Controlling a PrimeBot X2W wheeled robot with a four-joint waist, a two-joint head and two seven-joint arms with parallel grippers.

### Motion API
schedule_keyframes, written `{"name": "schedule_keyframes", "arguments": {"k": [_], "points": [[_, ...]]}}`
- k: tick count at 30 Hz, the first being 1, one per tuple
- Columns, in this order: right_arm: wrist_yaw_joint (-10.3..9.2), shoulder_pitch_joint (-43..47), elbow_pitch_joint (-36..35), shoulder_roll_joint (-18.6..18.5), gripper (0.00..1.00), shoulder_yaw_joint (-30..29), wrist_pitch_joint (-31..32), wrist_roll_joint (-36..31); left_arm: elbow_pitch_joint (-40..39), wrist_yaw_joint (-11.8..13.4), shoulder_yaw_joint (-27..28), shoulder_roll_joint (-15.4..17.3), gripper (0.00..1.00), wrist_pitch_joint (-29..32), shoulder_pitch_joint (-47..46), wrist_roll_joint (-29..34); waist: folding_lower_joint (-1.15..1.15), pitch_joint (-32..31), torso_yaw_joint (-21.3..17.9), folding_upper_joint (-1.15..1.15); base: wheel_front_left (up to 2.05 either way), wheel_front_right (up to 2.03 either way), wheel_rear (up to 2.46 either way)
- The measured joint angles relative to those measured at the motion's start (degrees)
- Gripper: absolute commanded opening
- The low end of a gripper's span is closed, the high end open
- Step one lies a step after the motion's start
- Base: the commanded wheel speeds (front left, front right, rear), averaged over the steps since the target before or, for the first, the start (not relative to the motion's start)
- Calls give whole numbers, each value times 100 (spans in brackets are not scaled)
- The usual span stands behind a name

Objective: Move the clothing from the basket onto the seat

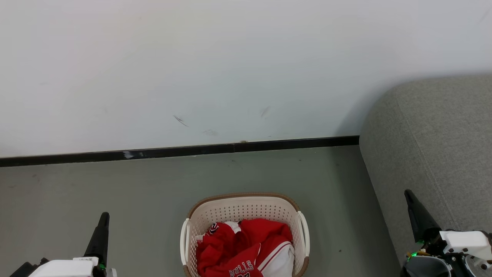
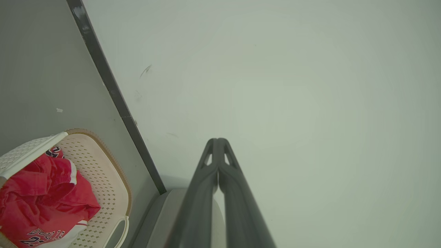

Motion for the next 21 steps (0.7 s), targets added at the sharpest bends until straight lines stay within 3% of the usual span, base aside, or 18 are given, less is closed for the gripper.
{"name": "schedule_keyframes", "arguments": {"k": [16,20,21], "points": [[-1,10,15,5,0,1,0,-1,16,1,3,-5,0,-1,8,-1,0,0,0,0,0,0,0],[-7,226,242,118,0,37,-1,0,245,1,-31,-140,0,-7,181,-2,0,0,0,0,0,0,0],[-8,291,288,145,100,44,-1,0,283,1,-40,-175,100,-8,237,-2,0,0,0,0,0,0,0]]}}
